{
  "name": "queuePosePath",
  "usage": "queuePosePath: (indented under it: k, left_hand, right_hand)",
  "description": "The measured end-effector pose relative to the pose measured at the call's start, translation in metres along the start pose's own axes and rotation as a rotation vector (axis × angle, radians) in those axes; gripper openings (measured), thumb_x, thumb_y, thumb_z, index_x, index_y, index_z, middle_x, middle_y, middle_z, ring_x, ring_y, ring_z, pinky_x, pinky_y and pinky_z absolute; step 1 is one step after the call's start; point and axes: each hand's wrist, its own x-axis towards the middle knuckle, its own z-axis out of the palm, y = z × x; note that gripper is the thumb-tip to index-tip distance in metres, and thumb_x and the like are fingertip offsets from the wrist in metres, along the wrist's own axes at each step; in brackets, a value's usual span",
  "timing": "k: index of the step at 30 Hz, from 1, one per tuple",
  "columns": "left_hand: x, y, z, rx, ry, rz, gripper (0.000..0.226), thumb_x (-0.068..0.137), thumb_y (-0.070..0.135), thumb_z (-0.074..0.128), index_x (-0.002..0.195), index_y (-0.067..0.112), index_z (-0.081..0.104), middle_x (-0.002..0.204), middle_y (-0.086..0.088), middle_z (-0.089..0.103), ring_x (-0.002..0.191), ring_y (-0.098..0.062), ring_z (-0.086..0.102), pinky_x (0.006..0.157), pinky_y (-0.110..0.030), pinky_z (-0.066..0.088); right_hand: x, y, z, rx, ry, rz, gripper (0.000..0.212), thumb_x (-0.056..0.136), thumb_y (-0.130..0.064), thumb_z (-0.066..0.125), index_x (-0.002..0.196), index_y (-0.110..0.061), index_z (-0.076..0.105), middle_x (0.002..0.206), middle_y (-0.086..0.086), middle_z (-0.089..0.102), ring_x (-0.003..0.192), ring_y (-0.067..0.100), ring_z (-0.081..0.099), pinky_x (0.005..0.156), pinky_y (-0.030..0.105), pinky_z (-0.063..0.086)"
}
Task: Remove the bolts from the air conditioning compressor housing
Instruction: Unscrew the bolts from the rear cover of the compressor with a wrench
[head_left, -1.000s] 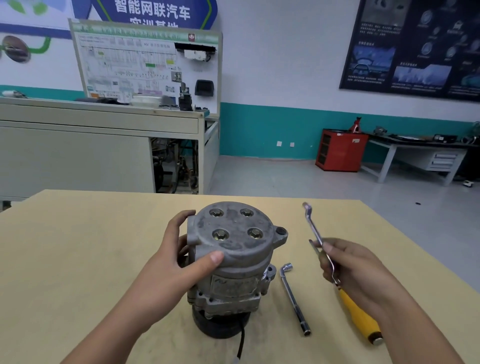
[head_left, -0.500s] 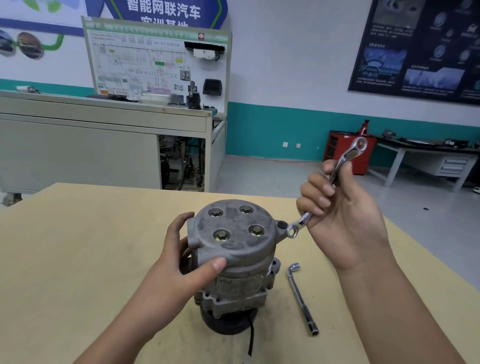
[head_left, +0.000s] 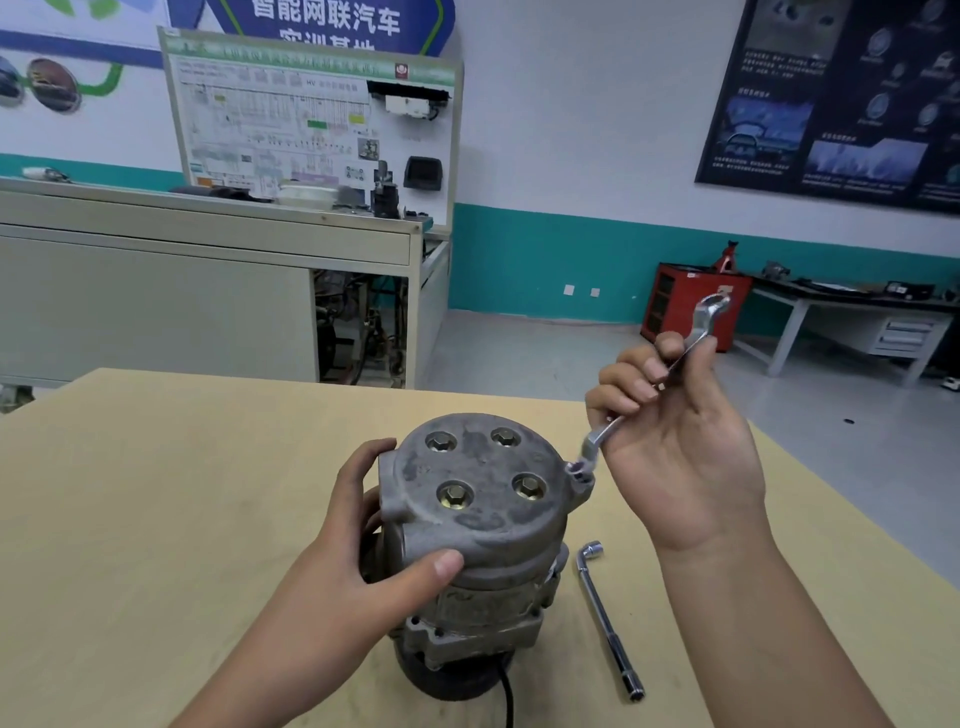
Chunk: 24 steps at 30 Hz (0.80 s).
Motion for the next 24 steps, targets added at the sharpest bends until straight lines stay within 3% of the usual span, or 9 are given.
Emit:
queuePosePath:
  k: [3,6,8,11,14,17,19,21,24]
  left_hand:
    - [0.0,0.0,0.0,-0.002,0.0,-0.002,0.078,0.049,0.056,0.071,0.113,0.071,0.029,0.112,0.029,0.062,0.097,0.0,0.066,0.07,-0.01,0.05]
    - [0.0,0.0,-0.001,-0.006,-0.011,-0.003,0.078,0.05,0.055,0.071,0.114,0.071,0.028,0.112,0.028,0.063,0.097,-0.001,0.066,0.07,-0.011,0.051]
    - [0.0,0.0,-0.001,-0.009,-0.022,-0.002,0.077,0.052,0.055,0.071,0.114,0.07,0.028,0.112,0.028,0.064,0.097,-0.001,0.066,0.071,-0.011,0.051]
    - [0.0,0.001,0.0,-0.004,-0.028,-0.003,0.076,0.053,0.055,0.071,0.114,0.07,0.029,0.11,0.028,0.064,0.096,-0.001,0.067,0.07,-0.012,0.051]
    - [0.001,0.002,0.0,-0.005,-0.032,-0.015,0.077,0.053,0.054,0.071,0.116,0.068,0.029,0.11,0.026,0.065,0.097,-0.004,0.067,0.069,-0.015,0.053]
    - [0.002,0.003,-0.002,-0.025,-0.043,-0.033,0.078,0.052,0.053,0.072,0.117,0.065,0.031,0.113,0.024,0.063,0.099,-0.006,0.067,0.069,-0.018,0.054]
    - [0.004,0.004,-0.002,-0.034,-0.052,-0.036,0.078,0.051,0.053,0.073,0.116,0.065,0.031,0.114,0.023,0.063,0.099,-0.007,0.067,0.069,-0.019,0.055]
    - [0.005,0.006,-0.001,-0.04,-0.056,-0.042,0.078,0.051,0.053,0.073,0.116,0.064,0.032,0.114,0.023,0.064,0.099,-0.007,0.067,0.068,-0.019,0.055]
    - [0.004,0.006,-0.001,-0.041,-0.052,-0.049,0.078,0.051,0.053,0.072,0.116,0.065,0.031,0.114,0.024,0.063,0.098,-0.006,0.067,0.069,-0.019,0.055]
  right_hand:
    - [0.001,-0.009,-0.001,-0.132,-0.005,0.008,0.017,0.087,-0.023,0.042,0.091,-0.013,0.056,0.057,-0.005,0.041,0.045,0.005,0.037,0.04,0.014,0.033]
    - [0.0,-0.014,0.002,-0.372,-0.044,0.119,0.035,0.084,-0.008,0.041,0.116,-0.007,0.054,0.059,-0.001,0.046,0.047,0.005,0.041,0.039,0.014,0.033]
    - [0.001,-0.013,0.003,-0.461,-0.039,0.113,0.043,0.09,0.002,0.036,0.125,-0.019,0.049,0.061,0.004,0.055,0.046,0.007,0.048,0.038,0.015,0.037]
    - [0.001,-0.012,0.005,-0.472,0.011,0.051,0.035,0.099,0.001,0.029,0.105,-0.016,0.059,0.058,0.006,0.061,0.046,0.012,0.061,0.04,0.015,0.046]
    - [-0.001,-0.01,0.007,-0.321,-0.022,0.185,0.033,0.096,-0.001,0.025,0.089,-0.003,0.057,0.069,0.017,0.068,0.068,0.031,0.072,0.052,0.026,0.056]
    - [-0.003,-0.009,0.009,-0.203,-0.114,0.317,0.028,0.077,0.004,0.041,0.086,0.004,0.067,0.097,0.028,0.069,0.09,0.038,0.069,0.067,0.034,0.059]
    - [-0.005,-0.01,0.01,-0.202,-0.152,0.351,0.023,0.071,0.001,0.053,0.085,0.006,0.071,0.105,0.026,0.068,0.095,0.035,0.069,0.071,0.034,0.059]
    - [-0.006,-0.011,0.009,-0.332,-0.154,0.349,0.026,0.083,-0.017,0.054,0.082,0.002,0.072,0.099,0.022,0.071,0.087,0.03,0.071,0.062,0.028,0.059]
    - [-0.008,-0.014,0.007,-0.677,-0.081,0.312,0.037,0.078,-0.036,0.05,0.068,-0.009,0.074,0.062,0.01,0.069,0.048,0.018,0.066,0.038,0.019,0.048]
